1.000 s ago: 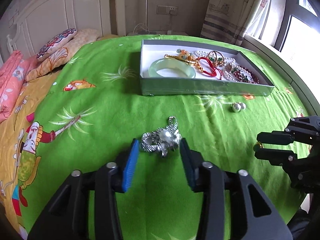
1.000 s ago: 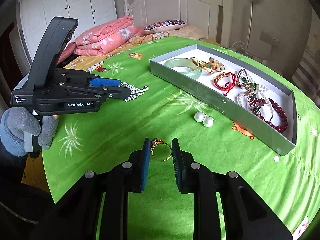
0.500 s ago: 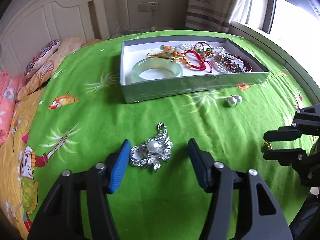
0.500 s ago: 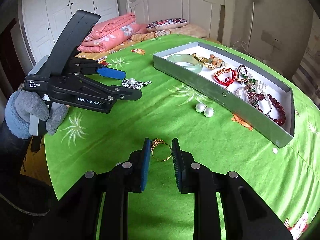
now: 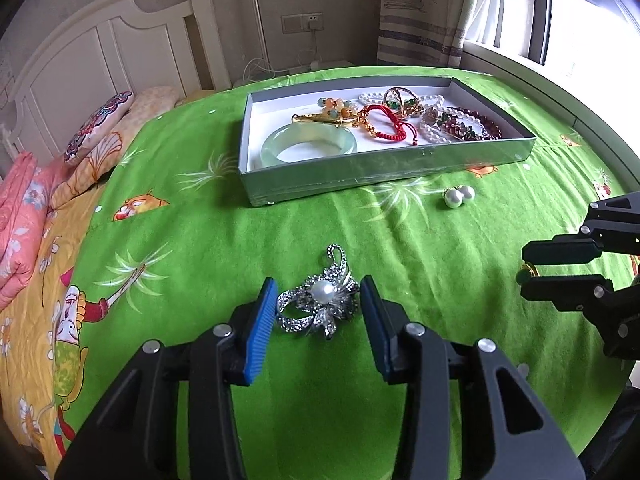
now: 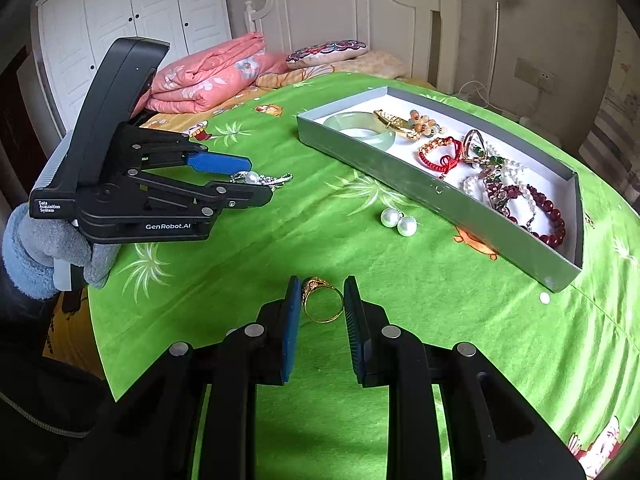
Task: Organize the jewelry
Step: 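Lower the silver brooch and gold ring into the grey box and open both grippers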
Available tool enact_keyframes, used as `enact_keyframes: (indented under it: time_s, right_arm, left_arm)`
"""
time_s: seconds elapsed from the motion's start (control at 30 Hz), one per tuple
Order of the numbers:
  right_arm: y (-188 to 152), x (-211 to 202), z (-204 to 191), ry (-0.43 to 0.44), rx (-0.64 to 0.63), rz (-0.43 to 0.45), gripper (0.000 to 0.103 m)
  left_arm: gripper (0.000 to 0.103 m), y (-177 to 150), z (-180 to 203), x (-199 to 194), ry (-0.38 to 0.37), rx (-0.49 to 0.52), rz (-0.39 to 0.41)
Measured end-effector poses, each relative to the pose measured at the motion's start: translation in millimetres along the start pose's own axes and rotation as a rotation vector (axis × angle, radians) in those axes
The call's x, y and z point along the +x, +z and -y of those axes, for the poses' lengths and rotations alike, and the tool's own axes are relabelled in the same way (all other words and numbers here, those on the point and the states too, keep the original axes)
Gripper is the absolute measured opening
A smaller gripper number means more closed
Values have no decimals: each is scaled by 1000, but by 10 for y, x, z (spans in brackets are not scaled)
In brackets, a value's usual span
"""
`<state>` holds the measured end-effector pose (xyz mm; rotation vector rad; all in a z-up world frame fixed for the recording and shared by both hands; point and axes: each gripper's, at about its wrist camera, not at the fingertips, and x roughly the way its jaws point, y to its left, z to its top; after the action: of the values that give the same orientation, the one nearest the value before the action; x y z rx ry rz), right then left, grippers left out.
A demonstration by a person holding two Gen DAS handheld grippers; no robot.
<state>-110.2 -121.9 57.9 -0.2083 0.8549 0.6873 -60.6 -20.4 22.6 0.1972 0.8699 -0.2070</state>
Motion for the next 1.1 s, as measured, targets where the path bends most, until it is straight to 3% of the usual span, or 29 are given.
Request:
enact_keyframes:
  time_s: [0.5, 1.1]
  right_arm:
    - [37, -106, 187, -47, 76, 81, 22]
    - [405, -56, 806, -124, 236, 227, 22]
  left_arm:
    - [42, 168, -26, -83, 36, -31, 70]
    - [42, 876, 282, 91, 43, -26, 167]
